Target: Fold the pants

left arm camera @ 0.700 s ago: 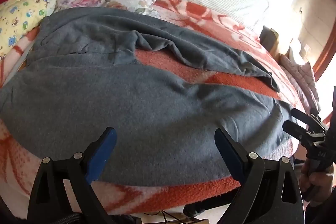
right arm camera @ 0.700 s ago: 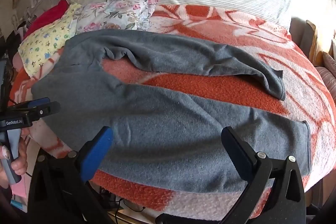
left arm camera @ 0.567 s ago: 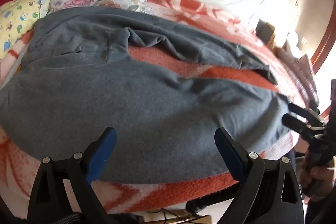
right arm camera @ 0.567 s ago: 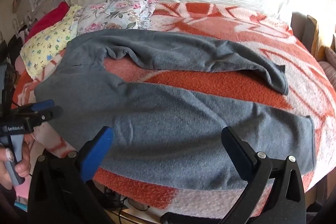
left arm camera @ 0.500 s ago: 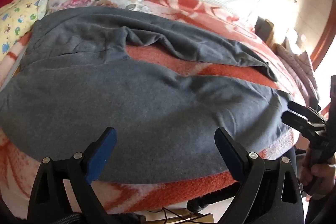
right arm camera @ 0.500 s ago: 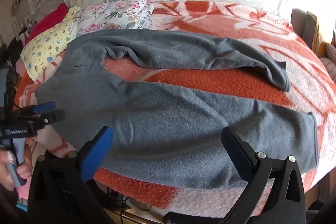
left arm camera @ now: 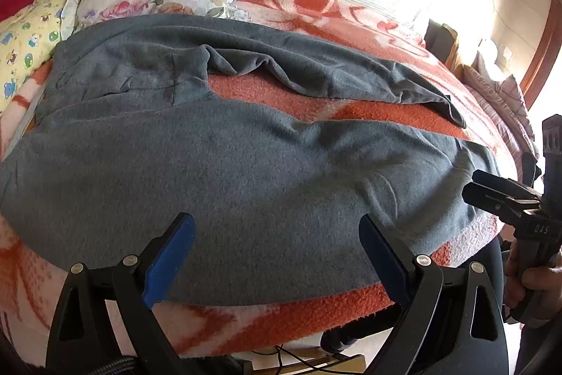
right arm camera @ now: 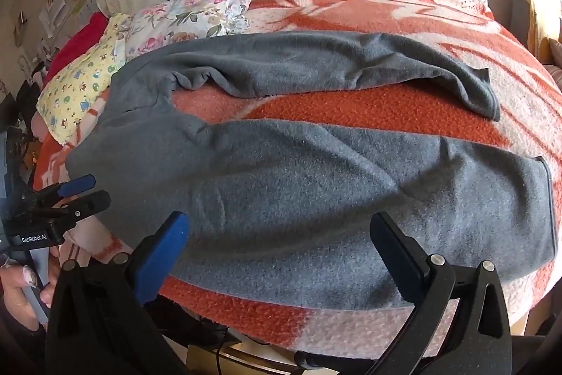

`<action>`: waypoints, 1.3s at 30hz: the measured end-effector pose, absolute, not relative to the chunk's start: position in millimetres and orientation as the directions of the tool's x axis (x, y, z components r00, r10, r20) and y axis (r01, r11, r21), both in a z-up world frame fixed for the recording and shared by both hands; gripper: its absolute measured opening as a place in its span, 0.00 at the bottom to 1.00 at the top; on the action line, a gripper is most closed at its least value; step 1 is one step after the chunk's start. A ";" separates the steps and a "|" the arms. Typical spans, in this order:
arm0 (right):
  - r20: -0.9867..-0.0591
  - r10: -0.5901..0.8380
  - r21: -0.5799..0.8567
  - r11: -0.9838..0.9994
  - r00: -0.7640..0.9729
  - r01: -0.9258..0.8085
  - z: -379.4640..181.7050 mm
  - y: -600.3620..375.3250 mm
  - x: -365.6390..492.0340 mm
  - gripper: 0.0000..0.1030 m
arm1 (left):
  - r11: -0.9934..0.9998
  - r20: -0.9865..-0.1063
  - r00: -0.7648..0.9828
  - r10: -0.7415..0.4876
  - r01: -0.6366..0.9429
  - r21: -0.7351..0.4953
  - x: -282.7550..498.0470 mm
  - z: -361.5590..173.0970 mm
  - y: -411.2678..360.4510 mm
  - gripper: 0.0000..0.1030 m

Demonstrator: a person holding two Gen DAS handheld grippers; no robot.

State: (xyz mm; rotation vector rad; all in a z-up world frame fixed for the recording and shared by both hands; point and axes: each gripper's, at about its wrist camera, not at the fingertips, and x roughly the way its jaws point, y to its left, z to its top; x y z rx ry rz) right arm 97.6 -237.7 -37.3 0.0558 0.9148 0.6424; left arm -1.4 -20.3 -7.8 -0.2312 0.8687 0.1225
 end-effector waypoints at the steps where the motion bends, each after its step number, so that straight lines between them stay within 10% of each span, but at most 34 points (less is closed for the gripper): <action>1: -0.719 0.541 0.310 0.812 0.436 -0.495 -37.2 -236.9 97.6 1.00 | 0.968 -0.768 0.641 0.014 -0.200 -0.149 -1.0 -7.5 -21.0 0.92; 39: -0.724 0.561 0.348 0.800 0.402 -0.490 -44.8 -237.0 101.5 1.00 | 0.973 -0.785 0.619 -0.012 -0.175 -0.153 10.4 -11.2 -30.7 0.92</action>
